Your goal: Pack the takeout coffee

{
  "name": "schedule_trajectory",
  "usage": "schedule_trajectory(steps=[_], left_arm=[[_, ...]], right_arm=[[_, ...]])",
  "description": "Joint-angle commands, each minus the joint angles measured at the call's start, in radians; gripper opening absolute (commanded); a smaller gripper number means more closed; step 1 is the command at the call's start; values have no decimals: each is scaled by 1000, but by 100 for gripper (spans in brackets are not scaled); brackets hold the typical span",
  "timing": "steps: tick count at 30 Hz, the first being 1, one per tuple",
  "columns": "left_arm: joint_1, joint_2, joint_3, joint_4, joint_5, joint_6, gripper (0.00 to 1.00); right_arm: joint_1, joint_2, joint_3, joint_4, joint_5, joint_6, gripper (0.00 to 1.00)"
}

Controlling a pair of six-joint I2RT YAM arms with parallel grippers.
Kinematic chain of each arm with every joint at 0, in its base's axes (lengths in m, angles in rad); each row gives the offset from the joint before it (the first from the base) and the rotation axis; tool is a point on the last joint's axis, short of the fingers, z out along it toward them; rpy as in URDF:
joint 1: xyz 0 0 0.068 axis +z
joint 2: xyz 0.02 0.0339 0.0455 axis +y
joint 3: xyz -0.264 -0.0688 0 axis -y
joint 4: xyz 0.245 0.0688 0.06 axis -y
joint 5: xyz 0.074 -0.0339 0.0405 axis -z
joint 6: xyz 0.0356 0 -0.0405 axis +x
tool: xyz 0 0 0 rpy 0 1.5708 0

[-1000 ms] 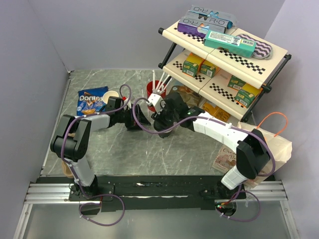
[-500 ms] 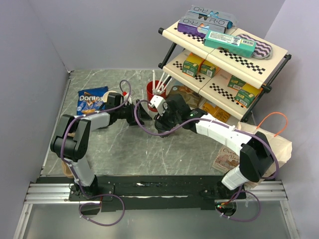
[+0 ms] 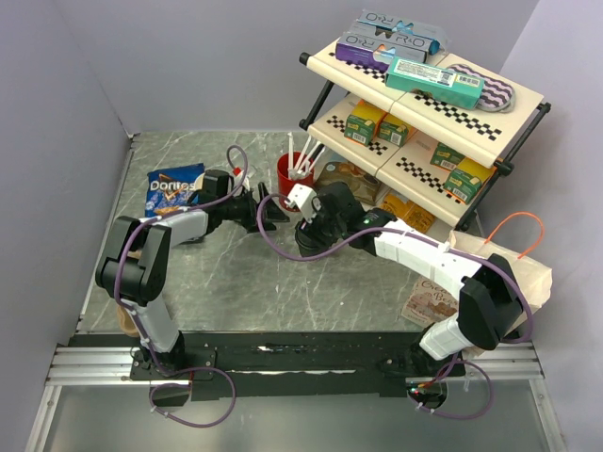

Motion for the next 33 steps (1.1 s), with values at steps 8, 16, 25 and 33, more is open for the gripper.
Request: schedule_trajectory(steps=[8, 16, 25, 33], left_arm=[[-30, 24, 63, -25, 37, 34, 95], [-51, 21, 49, -12, 60, 44, 95], [-88, 60, 78, -5, 86, 40, 95], [-107, 109, 113, -31, 64, 41, 95]], right_arm=[[-25, -30, 9, -23, 15, 27, 59], [-56, 16, 20, -61, -52, 82, 60], [-134, 68, 46, -92, -127, 161, 60], [-152, 89, 56, -106, -173, 196, 60]])
